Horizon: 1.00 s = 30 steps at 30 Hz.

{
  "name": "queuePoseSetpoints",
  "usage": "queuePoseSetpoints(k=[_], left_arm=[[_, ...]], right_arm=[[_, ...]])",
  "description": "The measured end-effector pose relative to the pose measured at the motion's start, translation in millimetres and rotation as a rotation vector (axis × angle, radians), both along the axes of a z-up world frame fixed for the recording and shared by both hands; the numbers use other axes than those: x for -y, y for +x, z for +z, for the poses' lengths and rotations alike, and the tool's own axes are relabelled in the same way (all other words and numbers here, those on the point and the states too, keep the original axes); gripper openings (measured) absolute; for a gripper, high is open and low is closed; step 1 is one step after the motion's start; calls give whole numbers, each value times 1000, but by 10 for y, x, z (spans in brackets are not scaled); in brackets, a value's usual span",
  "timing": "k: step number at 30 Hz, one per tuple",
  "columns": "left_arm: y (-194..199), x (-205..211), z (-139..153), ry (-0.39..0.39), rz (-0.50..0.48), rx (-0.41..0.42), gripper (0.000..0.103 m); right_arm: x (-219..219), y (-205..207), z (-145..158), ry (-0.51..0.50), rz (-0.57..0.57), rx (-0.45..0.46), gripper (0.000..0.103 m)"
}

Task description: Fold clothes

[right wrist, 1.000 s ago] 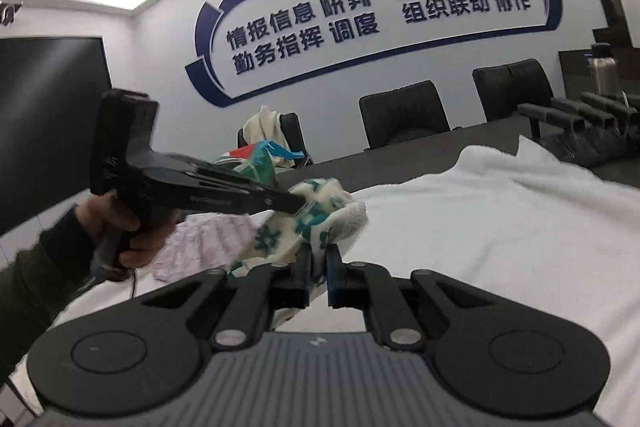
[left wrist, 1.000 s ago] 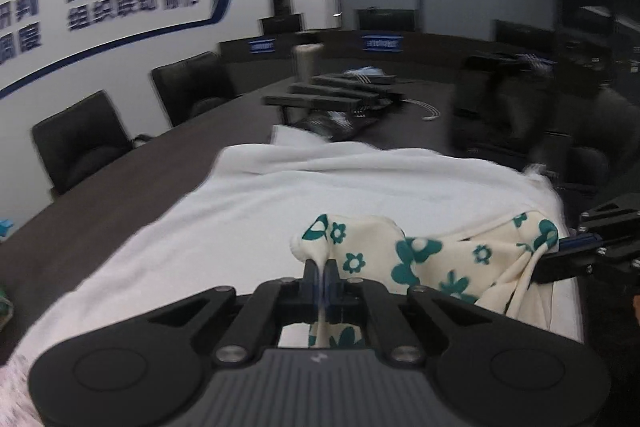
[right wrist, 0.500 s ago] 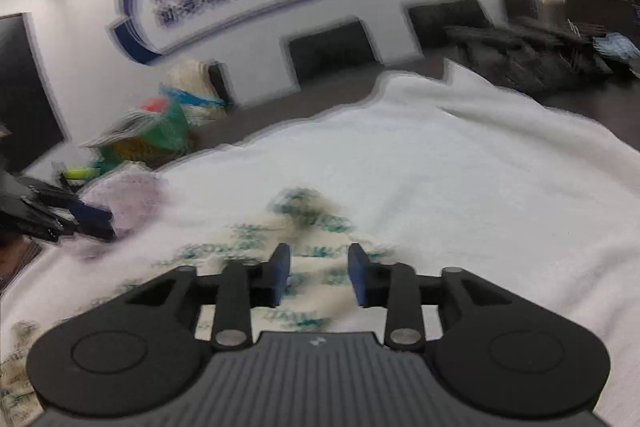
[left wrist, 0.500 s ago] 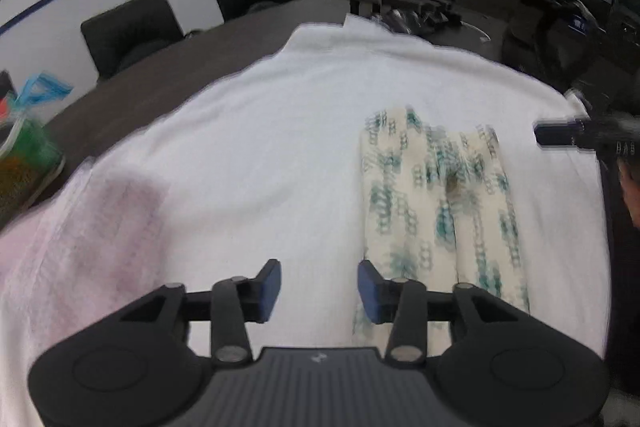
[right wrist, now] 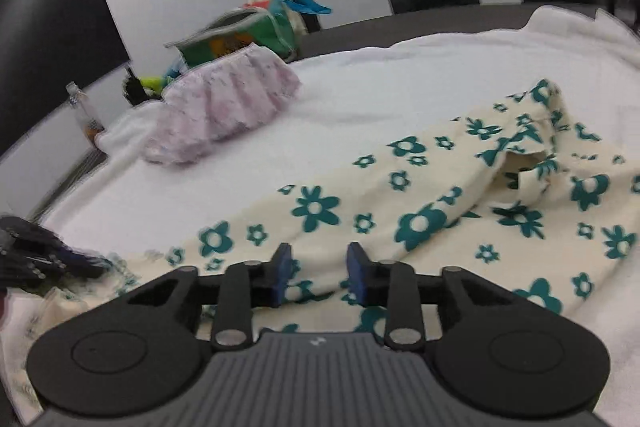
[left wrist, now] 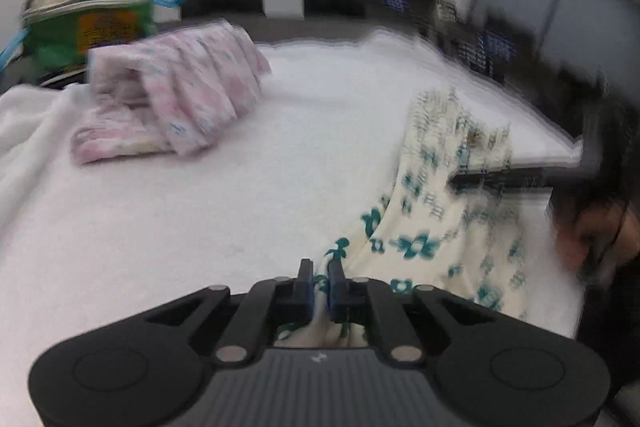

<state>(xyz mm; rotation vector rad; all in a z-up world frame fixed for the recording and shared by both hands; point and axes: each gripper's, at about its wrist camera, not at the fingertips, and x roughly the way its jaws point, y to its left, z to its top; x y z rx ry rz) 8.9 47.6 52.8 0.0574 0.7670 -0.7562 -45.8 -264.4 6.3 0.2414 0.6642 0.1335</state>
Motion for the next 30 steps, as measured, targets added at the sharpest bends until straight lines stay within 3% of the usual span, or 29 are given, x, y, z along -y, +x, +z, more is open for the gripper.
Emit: queuePoseSetpoints(k=[2,4,5,7,8,9,11,13,14,15,16,17,20,24,27,28,29,30], left_arm=[[-76,31,-64,36,27,42,11],[-145,54,-157,109,50,107,22],[-159,-17,-154,93,54,112,33],[-179,-190,-129,41,60,110,42],[-181,-256,-130,31,45,114,52],[-181,-318,-134,25,27,119,66],[-181,-442,-141,13,-8,130,79],[-168,-529,-179,5,-38,114,77],[-159,-543,-222,2,-36,83,68],[-151,-540,-267,2,-41,51,45],[-146,-529,-299,3,-48,28,34],[-171,-528,-303,0,-50,28,31],[-248,-525,-301,-7,-74,26,7],[-348,-505,-270,26,-85,58,10],[-363,-494,-301,35,-67,71,27],[-371,-489,-312,32,-64,77,25],[-388,-485,-317,32,-59,78,12],[-408,-481,-310,34,-58,76,7]], right_arm=[[-77,-80,8,-35,2,10,29],[-200,-212,91,-60,31,54,29],[-261,-278,132,-73,46,75,29],[-384,-410,215,-97,75,118,30],[-445,-476,257,-110,89,140,32],[-541,-564,281,-111,138,156,32],[-786,-774,305,-98,286,177,35],[-1038,-964,314,-99,422,195,36],[-1146,-1014,289,-115,458,193,37],[-1234,-1050,259,-128,483,187,38],[-1321,-1085,228,-142,508,180,38],[-1395,-1107,187,-153,528,168,38],[-1499,-1190,77,-175,561,150,41],[-1577,-1286,19,-212,583,159,47],[-1635,-1335,-16,-260,586,172,46],[-1654,-1315,-42,-276,579,168,43],[-1666,-1281,-63,-276,566,159,34],[-1670,-1243,-81,-265,551,151,25]])
